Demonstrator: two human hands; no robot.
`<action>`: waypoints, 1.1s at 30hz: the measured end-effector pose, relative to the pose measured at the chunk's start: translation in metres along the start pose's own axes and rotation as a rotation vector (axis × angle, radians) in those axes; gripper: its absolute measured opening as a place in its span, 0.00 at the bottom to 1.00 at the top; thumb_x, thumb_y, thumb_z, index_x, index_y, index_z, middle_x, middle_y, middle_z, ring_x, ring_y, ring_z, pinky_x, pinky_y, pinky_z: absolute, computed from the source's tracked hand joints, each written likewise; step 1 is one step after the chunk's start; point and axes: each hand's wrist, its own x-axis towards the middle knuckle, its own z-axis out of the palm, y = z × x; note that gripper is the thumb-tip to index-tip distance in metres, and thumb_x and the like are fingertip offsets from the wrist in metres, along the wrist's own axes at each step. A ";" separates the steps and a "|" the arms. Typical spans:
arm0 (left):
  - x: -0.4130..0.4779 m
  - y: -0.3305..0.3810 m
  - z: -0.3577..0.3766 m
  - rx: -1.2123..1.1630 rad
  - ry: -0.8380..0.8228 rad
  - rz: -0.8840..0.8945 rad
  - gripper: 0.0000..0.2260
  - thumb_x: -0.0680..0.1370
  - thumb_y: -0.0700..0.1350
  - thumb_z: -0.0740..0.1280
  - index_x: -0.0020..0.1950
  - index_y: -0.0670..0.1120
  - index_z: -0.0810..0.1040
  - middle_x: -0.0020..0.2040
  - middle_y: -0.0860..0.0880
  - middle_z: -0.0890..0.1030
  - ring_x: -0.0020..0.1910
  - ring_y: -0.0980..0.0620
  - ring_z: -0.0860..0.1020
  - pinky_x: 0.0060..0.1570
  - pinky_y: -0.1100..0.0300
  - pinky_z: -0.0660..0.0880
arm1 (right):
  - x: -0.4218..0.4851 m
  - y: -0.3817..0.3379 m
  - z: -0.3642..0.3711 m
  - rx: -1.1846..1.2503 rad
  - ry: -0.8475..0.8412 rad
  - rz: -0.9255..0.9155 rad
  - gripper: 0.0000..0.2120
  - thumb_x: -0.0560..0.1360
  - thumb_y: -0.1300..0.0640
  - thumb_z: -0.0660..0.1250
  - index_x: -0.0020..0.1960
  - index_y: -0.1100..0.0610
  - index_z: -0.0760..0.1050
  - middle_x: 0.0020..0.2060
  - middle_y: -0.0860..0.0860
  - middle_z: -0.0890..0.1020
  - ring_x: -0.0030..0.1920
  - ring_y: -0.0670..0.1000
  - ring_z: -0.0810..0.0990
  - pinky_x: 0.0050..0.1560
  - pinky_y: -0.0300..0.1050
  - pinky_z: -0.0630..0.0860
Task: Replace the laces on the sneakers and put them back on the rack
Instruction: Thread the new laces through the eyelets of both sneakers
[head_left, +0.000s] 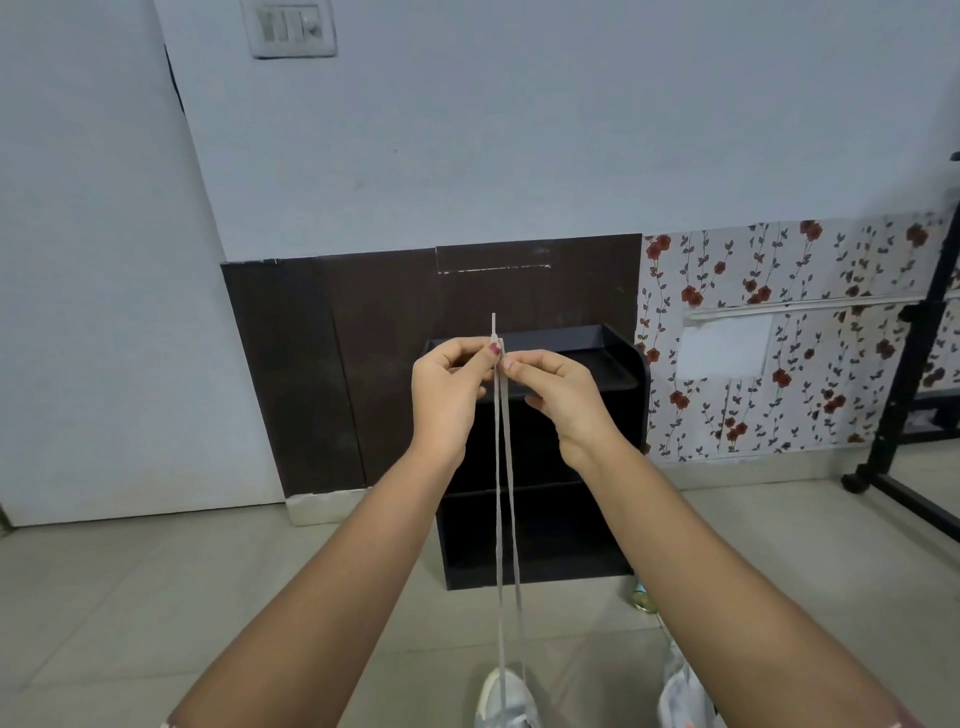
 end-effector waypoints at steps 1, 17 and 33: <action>-0.001 0.001 -0.001 -0.001 -0.005 0.003 0.04 0.77 0.42 0.69 0.49 0.45 0.83 0.43 0.48 0.84 0.41 0.54 0.81 0.46 0.57 0.79 | -0.001 0.000 0.002 -0.010 -0.017 -0.002 0.06 0.75 0.56 0.69 0.50 0.54 0.82 0.48 0.48 0.85 0.54 0.48 0.81 0.53 0.42 0.73; -0.198 -0.254 -0.083 0.823 -0.809 -1.097 0.12 0.75 0.48 0.66 0.36 0.42 0.76 0.38 0.43 0.79 0.42 0.43 0.81 0.41 0.56 0.76 | -0.134 0.289 -0.079 -0.803 -0.312 0.911 0.06 0.75 0.67 0.57 0.45 0.62 0.72 0.33 0.60 0.82 0.32 0.61 0.82 0.35 0.50 0.78; -0.212 -0.382 -0.073 0.892 -0.384 -1.048 0.12 0.76 0.40 0.58 0.53 0.49 0.78 0.55 0.48 0.81 0.52 0.45 0.78 0.47 0.58 0.72 | -0.097 0.420 -0.033 -1.036 -0.501 0.648 0.12 0.75 0.57 0.65 0.58 0.54 0.76 0.54 0.56 0.78 0.53 0.58 0.79 0.52 0.46 0.74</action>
